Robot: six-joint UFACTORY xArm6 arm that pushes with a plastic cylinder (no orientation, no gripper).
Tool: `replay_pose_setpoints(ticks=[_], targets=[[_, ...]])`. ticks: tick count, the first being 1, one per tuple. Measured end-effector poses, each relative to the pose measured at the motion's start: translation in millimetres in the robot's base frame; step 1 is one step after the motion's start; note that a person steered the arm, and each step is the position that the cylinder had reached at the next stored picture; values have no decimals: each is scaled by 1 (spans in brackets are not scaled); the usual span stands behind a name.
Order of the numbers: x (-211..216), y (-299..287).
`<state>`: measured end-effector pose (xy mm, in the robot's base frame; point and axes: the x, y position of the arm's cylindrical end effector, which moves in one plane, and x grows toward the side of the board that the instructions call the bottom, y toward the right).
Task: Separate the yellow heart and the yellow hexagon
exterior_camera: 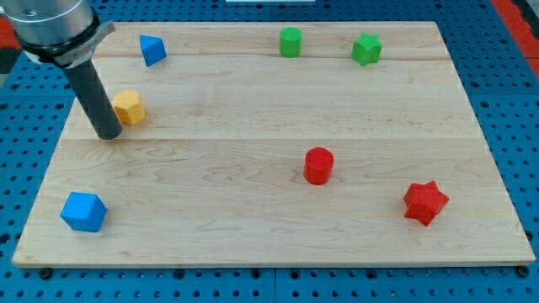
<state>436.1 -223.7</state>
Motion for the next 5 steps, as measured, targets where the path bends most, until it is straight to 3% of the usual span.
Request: replay_pose_setpoints(ticks=[1, 3, 5], targets=[[3, 19], [3, -45], [-18, -12]])
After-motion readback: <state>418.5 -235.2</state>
